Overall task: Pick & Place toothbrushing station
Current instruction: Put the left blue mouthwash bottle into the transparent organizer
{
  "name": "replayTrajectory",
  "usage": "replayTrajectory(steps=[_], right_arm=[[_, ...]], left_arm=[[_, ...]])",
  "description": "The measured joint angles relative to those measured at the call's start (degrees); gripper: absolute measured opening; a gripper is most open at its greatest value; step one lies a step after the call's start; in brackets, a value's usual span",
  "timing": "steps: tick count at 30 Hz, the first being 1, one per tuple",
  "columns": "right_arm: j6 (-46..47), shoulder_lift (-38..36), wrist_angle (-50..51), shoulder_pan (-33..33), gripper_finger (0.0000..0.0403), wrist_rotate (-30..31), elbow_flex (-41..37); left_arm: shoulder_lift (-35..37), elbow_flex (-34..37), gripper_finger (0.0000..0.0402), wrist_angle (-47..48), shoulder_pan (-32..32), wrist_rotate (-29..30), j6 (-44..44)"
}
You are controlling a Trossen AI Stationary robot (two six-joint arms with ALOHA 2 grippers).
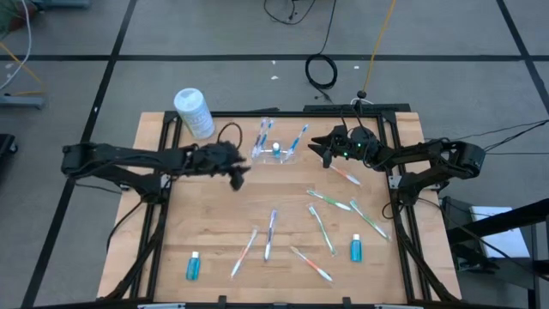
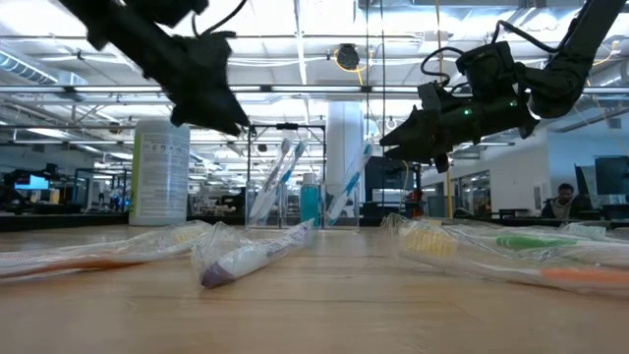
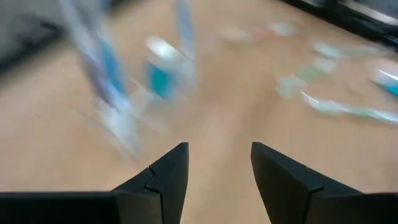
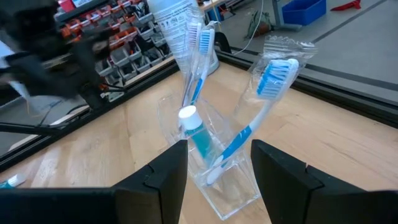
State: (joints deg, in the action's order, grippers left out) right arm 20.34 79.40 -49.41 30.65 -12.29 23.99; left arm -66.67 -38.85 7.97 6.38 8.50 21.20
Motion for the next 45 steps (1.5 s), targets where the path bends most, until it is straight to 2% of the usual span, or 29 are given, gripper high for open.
replayTrajectory(steps=[2,6,9,15,24,28,34,40,45], right_arm=[[0.0,0.0,0.0,0.0,0.0169,0.0,0.0],[0.0,0.0,0.0,0.0,0.0169,0.0,0.0],[0.0,0.0,0.2,0.0,0.0169,0.0,0.0],[0.0,0.0,1.7,0.0,0.0169,0.0,0.0],[-0.1,0.0,1.8,0.0,0.0169,0.0,0.0],[-0.2,0.0,1.7,0.0,0.0169,0.0,0.0],[-0.2,0.0,1.7,0.0,0.0169,0.0,0.0],[-0.2,0.0,1.7,0.0,0.0169,0.1,0.0],[-0.2,0.0,1.7,0.0,0.0169,0.1,0.0]], left_arm=[[2.0,0.0,0.0182,4.6,-2.2,-4.6,3.8],[3.2,0.0,0.0182,11.9,-7.8,-9.2,14.1],[3.0,0.0,0.0182,18.4,-12.6,-14.0,26.7],[-1.1,0.0,0.0182,25.1,-23.5,-23.9,48.5],[-8.4,0.0,0.0182,25.2,-40.7,-25.3,80.8],[-11.3,0.0,0.0182,22.5,-46.8,-26.6,94.5],[-14.7,0.0,0.0182,18.1,-51.6,-22.8,102.4],[-16.3,0.0,0.0182,20.9,-52.6,-22.3,102.3],[-16.4,0.0,0.0182,21.2,-52.2,-18.8,100.3]])
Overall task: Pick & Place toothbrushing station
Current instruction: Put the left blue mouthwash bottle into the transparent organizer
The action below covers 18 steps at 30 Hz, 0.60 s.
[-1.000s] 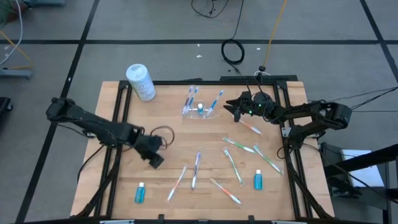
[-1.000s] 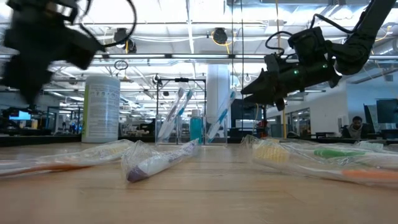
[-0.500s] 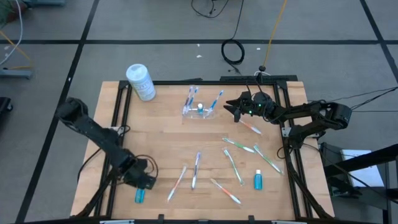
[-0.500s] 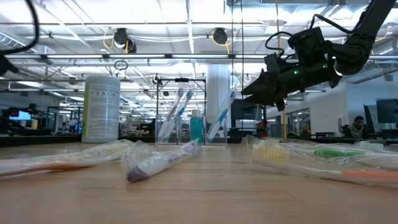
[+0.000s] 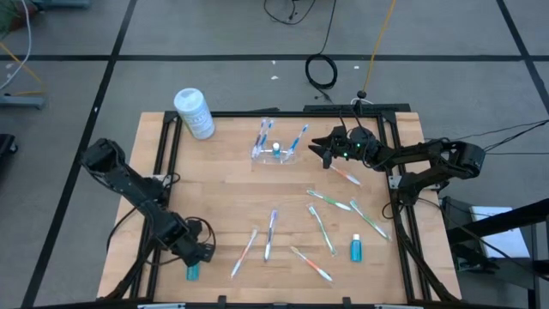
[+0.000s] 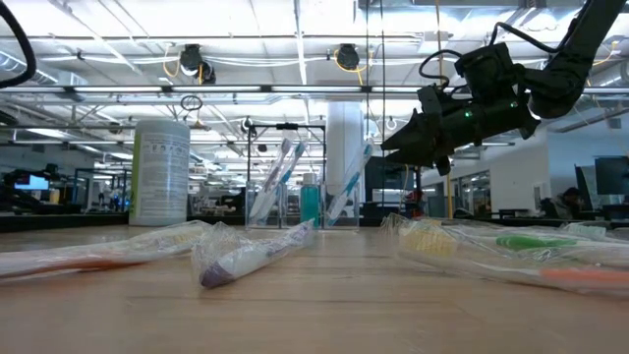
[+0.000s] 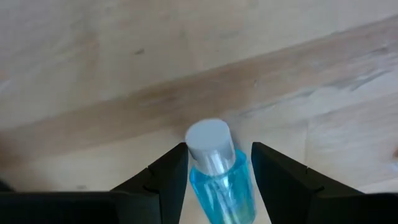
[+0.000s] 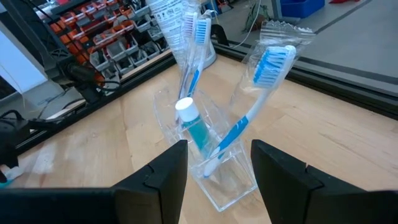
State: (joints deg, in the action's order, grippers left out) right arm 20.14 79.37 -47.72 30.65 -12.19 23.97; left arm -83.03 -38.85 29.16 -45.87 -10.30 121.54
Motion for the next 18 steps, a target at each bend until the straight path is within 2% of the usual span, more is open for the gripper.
replayTrajectory(steps=[10,18], right_arm=[[0.0,0.0,0.0,0.0,0.0169,0.1,0.0],[0.0,0.0,0.0,0.0,0.0169,0.1,0.0]], left_arm=[[0.0,0.0,0.0176,0.7,-0.4,0.4,-1.3],[0.0,0.0,0.0118,0.7,-0.4,1.5,-0.8]])
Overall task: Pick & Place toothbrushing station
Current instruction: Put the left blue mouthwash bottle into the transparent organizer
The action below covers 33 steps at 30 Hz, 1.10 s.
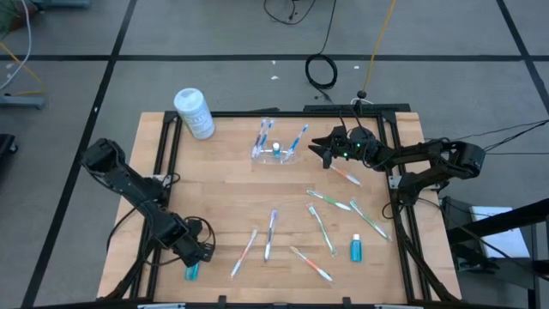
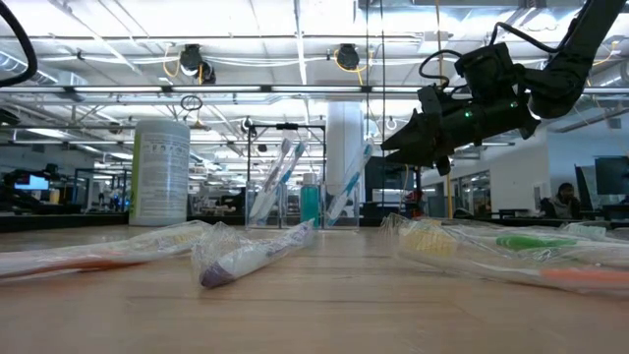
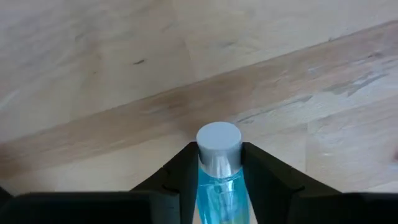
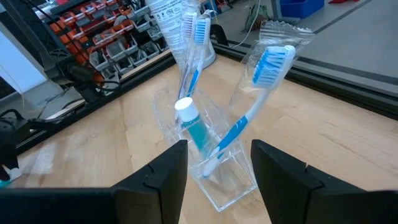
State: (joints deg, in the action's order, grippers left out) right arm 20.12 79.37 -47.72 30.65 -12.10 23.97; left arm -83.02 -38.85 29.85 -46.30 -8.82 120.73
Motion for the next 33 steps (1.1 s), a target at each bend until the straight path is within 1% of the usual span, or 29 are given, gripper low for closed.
replayTrajectory(steps=[3,7,13,16,23,26,30,33], right_arm=[[0.0,0.0,0.0,0.0,0.0169,0.0,0.0],[0.0,0.0,0.0,0.0,0.0169,0.0,0.0],[0.0,0.0,0.0,0.0,0.0169,0.0,0.0],[0.0,0.0,0.0,0.0,0.0169,0.0,0.0],[0.0,0.0,0.0,0.0,0.0169,0.0,0.0],[0.0,0.0,0.0,0.0,0.0169,0.0,0.0],[0.0,0.0,0.0,0.0,0.0169,0.0,0.0],[0.0,0.0,0.0,0.0,0.0169,0.0,0.0]], left_arm=[[0.0,-0.1,0.0107,-0.1,0.2,2.1,-0.2],[0.0,-0.1,0.0107,-0.1,0.3,4.4,-0.3],[-0.1,1.2,0.0137,-0.2,0.6,6.1,-1.1],[-0.1,1.8,0.015,-0.3,0.6,6.1,-1.4],[-0.2,2.0,0.0156,-0.5,0.7,5.3,-5.5],[-0.2,2.0,0.0147,-0.4,0.7,4.9,-6.4],[-0.2,2.1,0.0119,-0.2,0.8,4.9,-6.4],[-0.3,2.1,0.0103,-0.4,1.2,6.1,-5.9]])
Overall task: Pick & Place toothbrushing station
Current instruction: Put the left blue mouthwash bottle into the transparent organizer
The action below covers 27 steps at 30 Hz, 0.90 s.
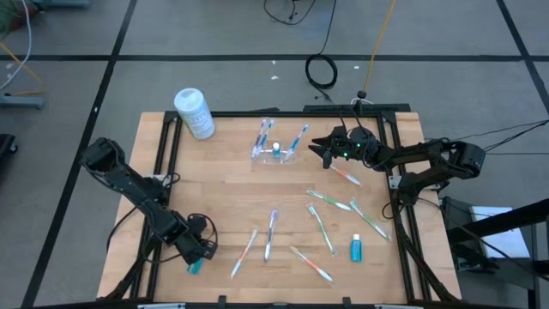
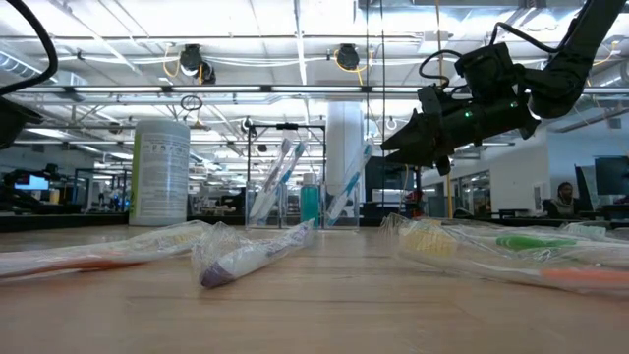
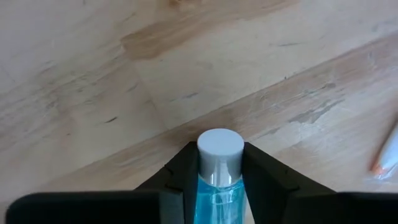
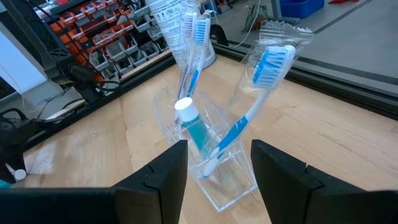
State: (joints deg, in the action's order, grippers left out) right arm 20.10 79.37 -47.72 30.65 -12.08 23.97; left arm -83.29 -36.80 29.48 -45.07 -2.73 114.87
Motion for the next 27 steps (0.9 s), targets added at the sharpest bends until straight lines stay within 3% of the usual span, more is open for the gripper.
replayTrajectory(steps=[3,7,13,22,27], right_arm=[[0.0,0.0,0.0,0.0,0.0169,0.0,0.0],[0.0,0.0,0.0,0.0,0.0169,0.0,0.0],[0.2,0.0,-0.1,0.0,0.0169,0.0,0.0],[0.3,0.0,-0.9,0.0,0.0169,0.0,0.0],[0.2,0.0,-0.8,0.0,0.0169,0.0,0.0]], left_arm=[[0.0,0.0,0.0101,-0.7,0.9,2.2,0.0],[0.0,-0.1,0.0104,-4.0,3.5,7.5,-7.0],[-0.2,-1.2,0.0101,-3.8,10.7,26.7,-16.0],[2.3,-9.8,0.01,-7.3,26.7,41.6,-54.7],[2.4,-14.3,0.01,-20.7,35.5,44.9,-78.0]])
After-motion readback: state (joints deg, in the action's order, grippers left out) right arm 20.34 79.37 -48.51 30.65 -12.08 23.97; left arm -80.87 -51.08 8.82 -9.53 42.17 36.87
